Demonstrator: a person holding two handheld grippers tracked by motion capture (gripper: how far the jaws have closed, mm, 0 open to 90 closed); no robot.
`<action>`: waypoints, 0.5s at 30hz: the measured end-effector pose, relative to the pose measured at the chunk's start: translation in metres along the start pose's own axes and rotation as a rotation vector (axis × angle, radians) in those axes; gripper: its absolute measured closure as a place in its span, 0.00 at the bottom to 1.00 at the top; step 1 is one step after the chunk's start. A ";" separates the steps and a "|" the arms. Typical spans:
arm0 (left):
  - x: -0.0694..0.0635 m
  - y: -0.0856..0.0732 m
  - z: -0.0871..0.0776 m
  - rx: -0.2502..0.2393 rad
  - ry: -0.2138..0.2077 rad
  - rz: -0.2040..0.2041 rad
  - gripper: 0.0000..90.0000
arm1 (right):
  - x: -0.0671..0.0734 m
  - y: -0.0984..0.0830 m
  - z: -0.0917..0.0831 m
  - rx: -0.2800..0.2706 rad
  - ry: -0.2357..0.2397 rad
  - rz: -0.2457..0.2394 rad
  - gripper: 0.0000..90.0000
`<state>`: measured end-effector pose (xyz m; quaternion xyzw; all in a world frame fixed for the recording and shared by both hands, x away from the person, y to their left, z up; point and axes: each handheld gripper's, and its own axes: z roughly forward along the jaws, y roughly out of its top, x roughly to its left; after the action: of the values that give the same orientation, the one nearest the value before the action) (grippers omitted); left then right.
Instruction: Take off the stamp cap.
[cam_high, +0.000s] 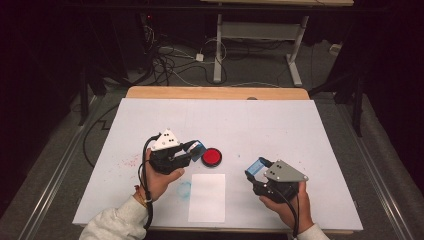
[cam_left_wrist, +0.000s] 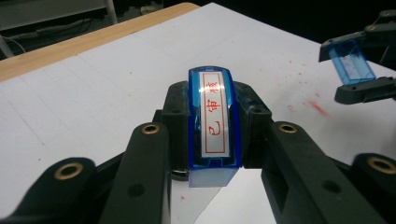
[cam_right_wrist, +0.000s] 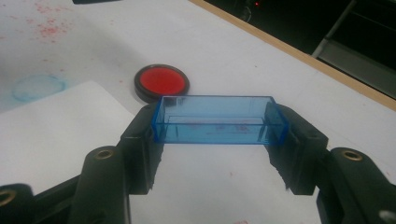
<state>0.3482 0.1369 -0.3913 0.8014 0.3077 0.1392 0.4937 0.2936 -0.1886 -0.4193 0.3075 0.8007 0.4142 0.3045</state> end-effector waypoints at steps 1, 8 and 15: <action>0.000 0.000 0.001 0.004 0.000 0.006 0.76 | -0.001 -0.002 -0.001 0.003 -0.004 -0.001 0.45; 0.004 0.002 0.007 0.033 -0.001 0.025 0.76 | -0.006 -0.014 -0.008 0.025 -0.047 0.010 0.45; 0.008 0.004 0.017 0.063 0.001 0.046 0.76 | -0.007 -0.021 -0.013 0.034 -0.050 0.009 0.45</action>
<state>0.3650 0.1282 -0.3962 0.8234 0.2935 0.1413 0.4646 0.2831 -0.2097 -0.4300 0.3266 0.7984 0.3941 0.3171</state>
